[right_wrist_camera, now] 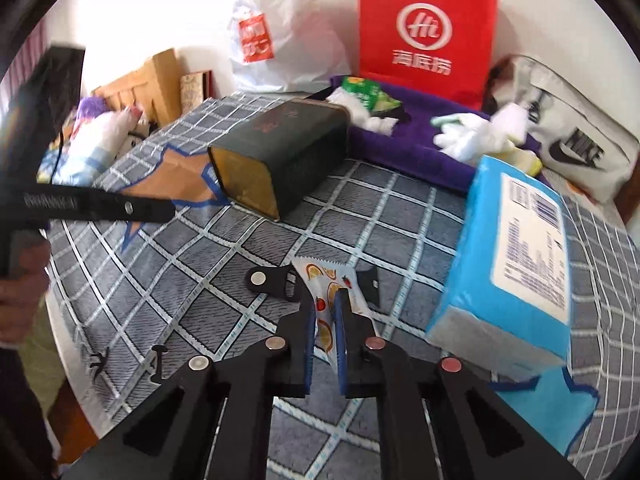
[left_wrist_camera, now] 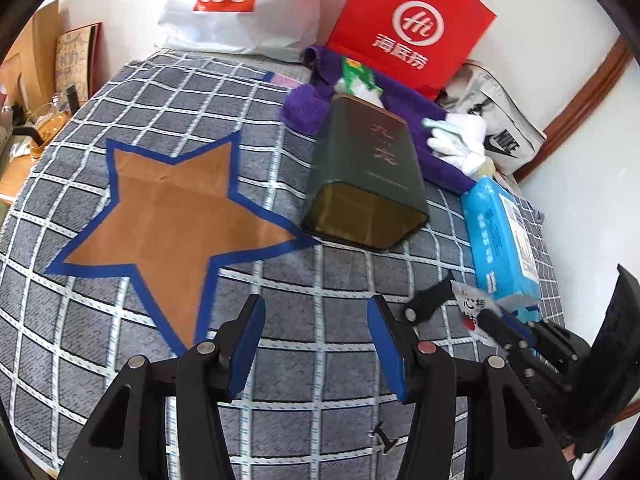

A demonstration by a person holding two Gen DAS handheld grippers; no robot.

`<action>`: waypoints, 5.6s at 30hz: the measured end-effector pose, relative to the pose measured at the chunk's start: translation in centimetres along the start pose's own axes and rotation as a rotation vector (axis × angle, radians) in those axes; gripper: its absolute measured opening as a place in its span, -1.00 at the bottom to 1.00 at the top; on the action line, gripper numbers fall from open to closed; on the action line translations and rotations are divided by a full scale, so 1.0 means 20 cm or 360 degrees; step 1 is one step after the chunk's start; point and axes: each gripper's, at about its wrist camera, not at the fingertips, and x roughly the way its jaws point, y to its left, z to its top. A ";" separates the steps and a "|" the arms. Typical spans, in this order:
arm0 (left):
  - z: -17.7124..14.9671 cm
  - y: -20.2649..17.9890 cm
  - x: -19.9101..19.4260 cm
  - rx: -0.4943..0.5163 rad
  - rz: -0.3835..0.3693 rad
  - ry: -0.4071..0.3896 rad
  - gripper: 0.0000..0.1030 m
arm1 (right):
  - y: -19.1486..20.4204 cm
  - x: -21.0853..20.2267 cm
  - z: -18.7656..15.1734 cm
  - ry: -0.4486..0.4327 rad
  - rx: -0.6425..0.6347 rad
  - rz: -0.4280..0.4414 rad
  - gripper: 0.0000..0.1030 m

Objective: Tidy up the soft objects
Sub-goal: 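Move both open tools back toward the orange-print packet on the bed, then grasp the orange-print packet with the right tool while the left tool grasps the black strap, then carry the packet and black strap with both tools toward the purple towel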

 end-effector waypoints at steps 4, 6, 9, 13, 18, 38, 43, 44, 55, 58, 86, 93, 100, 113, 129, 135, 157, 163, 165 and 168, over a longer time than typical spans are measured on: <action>-0.02 -0.10 0.02 0.0115 -0.0028 -0.0001 -0.01 | -0.07 -0.12 -0.03 -0.0050 0.0118 0.0109 -0.93; -0.04 -0.16 0.04 0.0186 -0.0024 0.0008 -0.01 | -0.09 -0.17 -0.06 -0.0078 0.0150 0.0107 -0.93; -0.06 -0.24 0.09 0.0285 -0.0034 0.0038 -0.01 | -0.14 -0.23 -0.11 -0.0083 0.0196 0.0067 -0.93; -0.09 -0.33 0.14 0.0409 -0.0030 0.0052 -0.01 | -0.23 -0.30 -0.20 -0.0071 0.0277 0.0012 -0.93; -0.09 -0.44 0.21 0.0534 -0.0006 0.0075 -0.01 | -0.30 -0.32 -0.30 -0.0032 0.0289 -0.0110 -0.93; -0.13 -0.60 0.31 0.0719 -0.0008 0.0132 -0.02 | -0.33 -0.21 -0.38 -0.0044 0.0335 0.0003 -0.86; -0.11 -0.71 0.38 0.0857 0.0051 0.0121 -0.02 | -0.36 -0.24 -0.39 -0.0030 0.0336 -0.0016 -0.86; -0.12 -0.73 0.39 0.0885 0.0077 0.0109 -0.02 | -0.36 -0.24 -0.39 -0.0033 0.0337 -0.0020 -0.86; -0.20 -0.79 0.37 0.0964 0.0050 0.0093 -0.57 | -0.42 -0.30 -0.43 -0.0054 0.0405 -0.0055 -0.86; -0.18 -0.78 0.38 0.0891 0.0030 0.0103 -0.55 | -0.42 -0.29 -0.42 -0.0054 0.0405 -0.0047 -0.86; -0.21 -0.53 0.05 0.0547 0.0041 -0.0059 -0.61 | -0.38 -0.39 -0.35 -0.0108 0.0451 -0.0007 -0.90; -0.19 -0.45 -0.09 0.0412 0.0080 -0.0156 -0.61 | -0.37 -0.46 -0.29 -0.0128 0.0455 -0.0038 -0.90; -0.12 -0.46 -0.21 0.0392 0.0112 -0.0238 -0.61 | -0.34 -0.56 -0.21 -0.0175 0.0390 -0.0053 -0.90; 0.02 -0.47 -0.32 0.0332 0.0099 -0.0319 -0.61 | -0.32 -0.65 -0.06 -0.0249 0.0327 -0.0063 -0.90; 0.25 -0.47 -0.31 0.0308 0.0117 -0.0370 -0.61 | -0.39 -0.58 0.15 -0.0278 0.0311 -0.0077 -0.90; 0.32 -0.48 -0.30 0.0314 0.0121 -0.0390 -0.61 | -0.42 -0.55 0.20 -0.0279 0.0313 -0.0096 -0.90; 0.54 -0.48 -0.12 0.0272 0.0141 -0.0337 -0.61 | -0.56 -0.38 0.41 -0.0278 0.0317 -0.0121 -0.90; 0.62 -0.49 -0.06 0.0275 0.0152 -0.0325 -0.61 | -0.62 -0.32 0.49 -0.0288 0.0308 -0.0137 -0.90; 0.65 -0.48 -0.04 0.0276 0.0152 -0.0320 -0.61 | -0.64 -0.29 0.51 -0.0286 0.0306 -0.0144 -0.90; 0.69 -0.48 -0.01 0.0274 0.0154 -0.0315 -0.61 | -0.67 -0.25 0.55 -0.0261 0.0302 -0.0140 -0.90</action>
